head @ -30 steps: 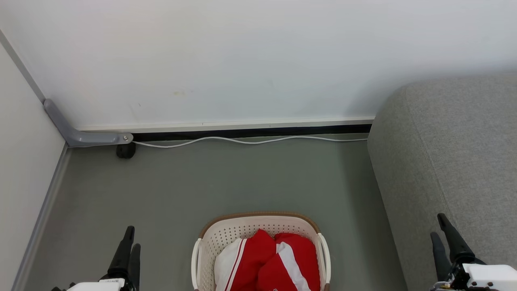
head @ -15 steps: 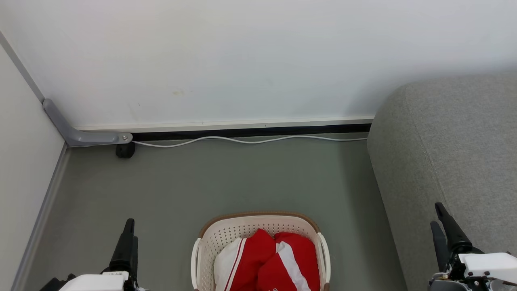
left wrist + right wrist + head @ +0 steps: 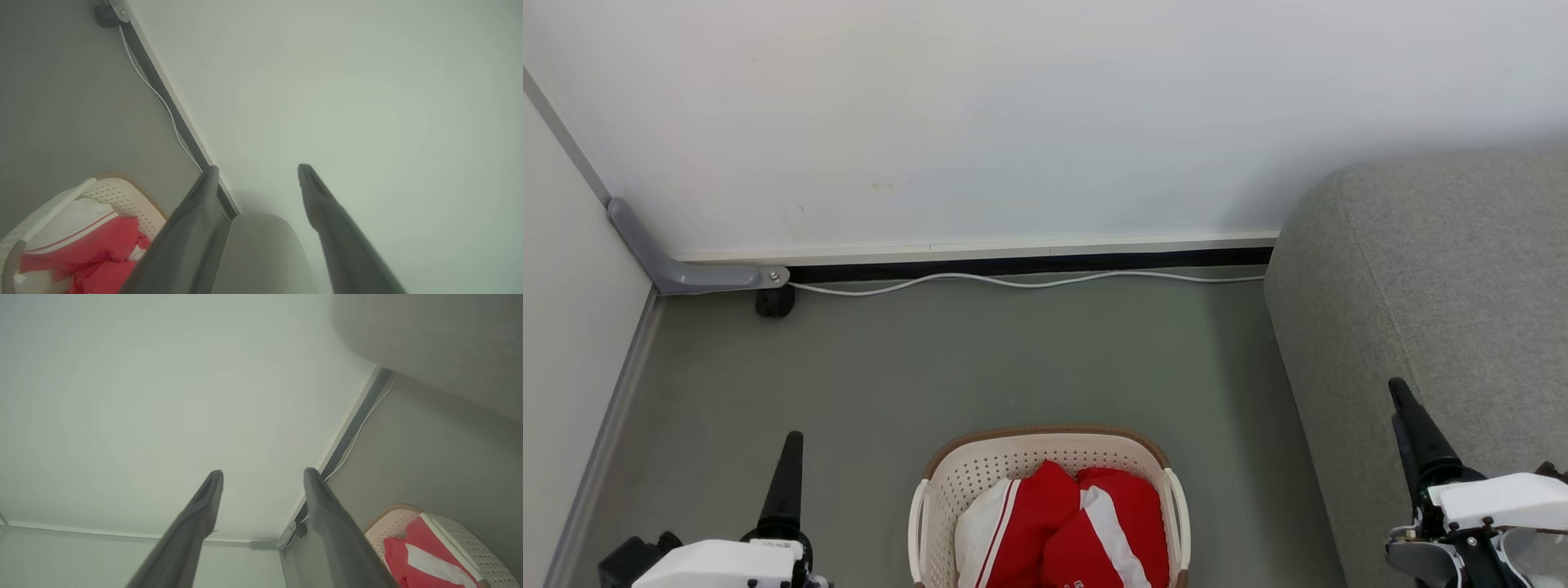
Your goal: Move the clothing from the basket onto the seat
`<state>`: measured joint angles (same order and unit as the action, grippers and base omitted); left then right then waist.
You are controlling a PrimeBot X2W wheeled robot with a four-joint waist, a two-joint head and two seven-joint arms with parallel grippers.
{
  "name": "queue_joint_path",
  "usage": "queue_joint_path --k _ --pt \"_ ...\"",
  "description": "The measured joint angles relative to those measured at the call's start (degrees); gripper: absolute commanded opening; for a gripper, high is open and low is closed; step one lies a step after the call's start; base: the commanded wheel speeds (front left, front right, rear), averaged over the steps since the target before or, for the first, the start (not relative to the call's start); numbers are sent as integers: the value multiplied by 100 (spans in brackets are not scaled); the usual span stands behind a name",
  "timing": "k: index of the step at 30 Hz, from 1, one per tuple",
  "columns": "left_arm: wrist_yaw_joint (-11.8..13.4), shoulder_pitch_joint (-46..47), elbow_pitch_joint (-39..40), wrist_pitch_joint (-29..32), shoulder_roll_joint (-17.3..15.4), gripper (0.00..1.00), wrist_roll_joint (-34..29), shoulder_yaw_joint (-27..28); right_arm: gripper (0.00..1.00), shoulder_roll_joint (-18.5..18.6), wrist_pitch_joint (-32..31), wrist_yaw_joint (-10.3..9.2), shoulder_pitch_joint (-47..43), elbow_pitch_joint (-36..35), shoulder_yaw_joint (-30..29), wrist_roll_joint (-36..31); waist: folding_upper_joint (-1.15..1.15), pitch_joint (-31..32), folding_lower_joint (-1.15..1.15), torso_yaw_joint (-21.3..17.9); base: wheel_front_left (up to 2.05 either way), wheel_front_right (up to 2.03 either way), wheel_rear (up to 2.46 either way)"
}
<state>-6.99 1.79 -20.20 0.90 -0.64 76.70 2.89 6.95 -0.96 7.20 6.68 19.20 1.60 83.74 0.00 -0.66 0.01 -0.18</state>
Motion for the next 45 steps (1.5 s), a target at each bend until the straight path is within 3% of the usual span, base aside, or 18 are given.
queue_joint_path --k 21,45 --pt "110 237 9 -354 -30 100 -2071 -275 100 426 348 1 385 58 643 -1482 0 -69 0 5 0 0 0" --pt "305 481 -120 -725 -57 100 -3683 -474 100 854 713 1 852 370 1236 -2686 0 -155 0 11 0 0 0"
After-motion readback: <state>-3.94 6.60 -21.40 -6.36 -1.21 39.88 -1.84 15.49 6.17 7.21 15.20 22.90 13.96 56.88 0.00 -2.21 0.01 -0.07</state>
